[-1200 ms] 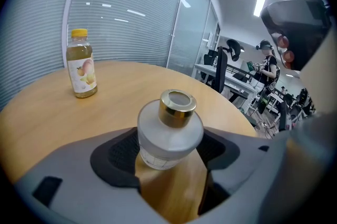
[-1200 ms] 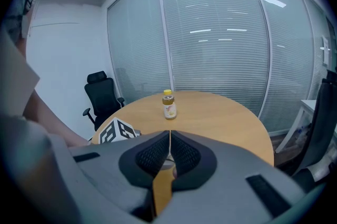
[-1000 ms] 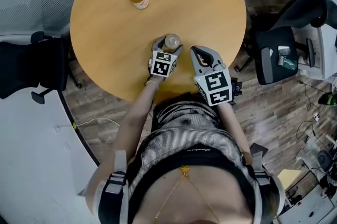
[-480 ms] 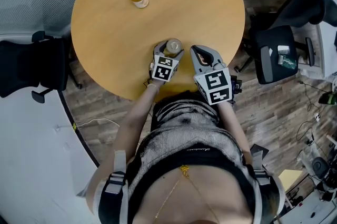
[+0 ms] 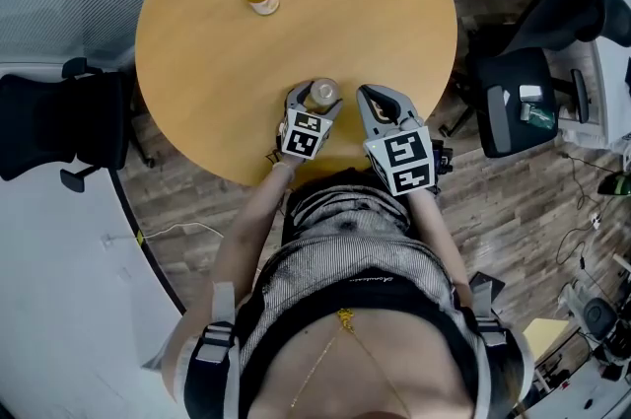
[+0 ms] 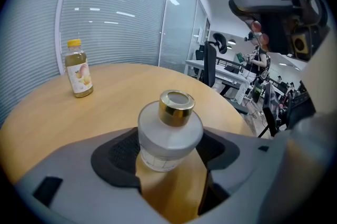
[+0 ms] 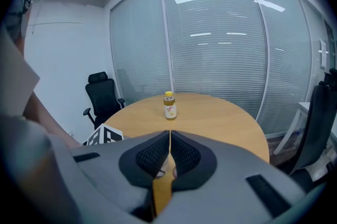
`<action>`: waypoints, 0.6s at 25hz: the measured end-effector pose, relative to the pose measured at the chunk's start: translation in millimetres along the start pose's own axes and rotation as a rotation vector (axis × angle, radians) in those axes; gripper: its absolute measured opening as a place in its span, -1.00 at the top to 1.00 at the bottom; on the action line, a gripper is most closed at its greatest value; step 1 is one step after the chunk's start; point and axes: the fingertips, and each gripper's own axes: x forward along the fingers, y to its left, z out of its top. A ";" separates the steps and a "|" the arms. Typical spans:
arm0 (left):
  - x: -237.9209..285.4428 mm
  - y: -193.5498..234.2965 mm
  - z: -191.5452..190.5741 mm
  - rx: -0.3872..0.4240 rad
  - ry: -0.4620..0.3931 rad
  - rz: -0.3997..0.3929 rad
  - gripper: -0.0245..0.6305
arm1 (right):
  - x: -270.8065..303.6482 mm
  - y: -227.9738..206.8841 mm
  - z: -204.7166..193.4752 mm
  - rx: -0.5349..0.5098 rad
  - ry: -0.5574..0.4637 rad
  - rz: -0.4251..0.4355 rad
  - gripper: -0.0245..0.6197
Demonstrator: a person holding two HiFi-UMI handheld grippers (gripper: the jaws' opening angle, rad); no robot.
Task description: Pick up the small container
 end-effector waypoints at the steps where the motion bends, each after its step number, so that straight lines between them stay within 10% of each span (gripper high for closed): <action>1: -2.0 -0.1 0.4 0.000 -0.003 0.002 -0.13 | -0.3 -0.4 -0.2 0.001 0.000 0.000 0.86; 15: -39.6 -21.1 20.0 -0.019 -0.037 -0.066 -0.13 | -3.1 -2.6 -4.8 0.010 -0.002 -0.001 0.86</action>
